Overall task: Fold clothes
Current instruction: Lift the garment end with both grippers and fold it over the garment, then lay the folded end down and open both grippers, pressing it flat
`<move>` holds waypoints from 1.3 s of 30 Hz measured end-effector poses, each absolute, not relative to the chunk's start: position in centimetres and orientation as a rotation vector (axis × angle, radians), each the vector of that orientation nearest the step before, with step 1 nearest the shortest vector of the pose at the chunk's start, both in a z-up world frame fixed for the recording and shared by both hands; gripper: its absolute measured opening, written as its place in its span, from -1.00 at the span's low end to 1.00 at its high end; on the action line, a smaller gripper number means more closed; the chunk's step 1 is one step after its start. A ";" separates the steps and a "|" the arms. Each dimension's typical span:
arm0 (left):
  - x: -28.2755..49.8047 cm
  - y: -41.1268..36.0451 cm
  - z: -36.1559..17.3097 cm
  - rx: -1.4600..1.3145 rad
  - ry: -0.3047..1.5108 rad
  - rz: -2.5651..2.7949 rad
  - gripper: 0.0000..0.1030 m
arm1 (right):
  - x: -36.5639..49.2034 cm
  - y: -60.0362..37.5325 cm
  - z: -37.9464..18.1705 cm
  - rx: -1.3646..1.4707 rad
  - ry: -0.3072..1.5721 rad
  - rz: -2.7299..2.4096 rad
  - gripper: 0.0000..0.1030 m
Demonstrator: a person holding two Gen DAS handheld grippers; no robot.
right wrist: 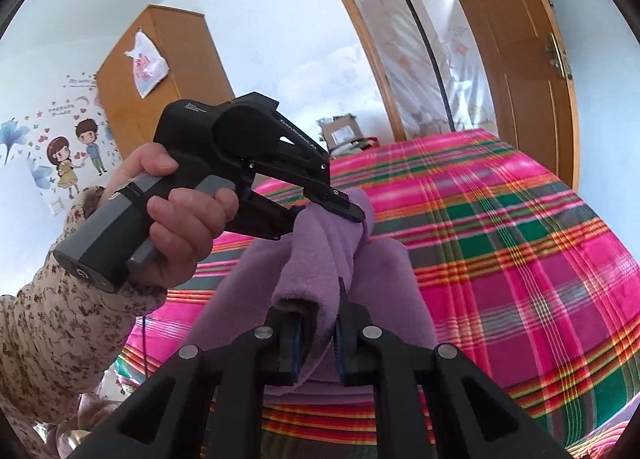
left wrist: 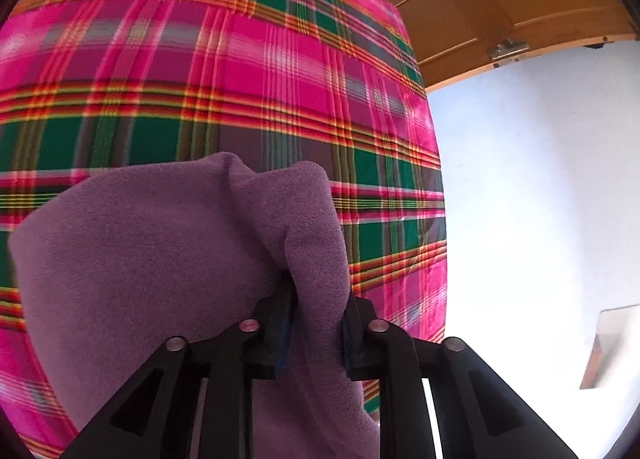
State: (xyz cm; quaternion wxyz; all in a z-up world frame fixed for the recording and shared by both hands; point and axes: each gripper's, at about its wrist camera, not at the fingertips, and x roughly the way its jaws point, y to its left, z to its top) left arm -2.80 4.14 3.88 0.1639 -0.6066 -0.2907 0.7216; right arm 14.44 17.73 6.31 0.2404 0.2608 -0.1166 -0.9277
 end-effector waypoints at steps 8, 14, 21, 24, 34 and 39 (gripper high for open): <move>-3.9 4.8 2.7 -1.725 -0.835 2.042 -0.43 | 13.8 18.7 4.6 0.773 -0.301 -2.566 -0.72; -3.4 4.3 3.1 -1.665 -0.840 2.028 -0.36 | 13.5 19.6 3.5 0.824 -0.324 -2.582 -0.62; -1.3 2.4 4.8 -1.561 -0.805 2.088 -0.19 | 13.0 20.6 2.2 0.909 -0.415 -2.545 -0.57; -0.3 1.1 5.6 -1.487 -0.810 2.147 -0.18 | 12.9 21.0 1.8 0.940 -0.441 -2.556 -0.57; 4.6 -3.8 4.5 -1.455 -0.896 2.229 -0.12 | 13.3 21.0 1.8 0.965 -0.421 -2.574 -0.54; 7.3 -5.8 4.0 -1.426 -0.931 2.268 -0.12 | 13.4 21.0 2.7 0.943 -0.409 -2.570 -0.65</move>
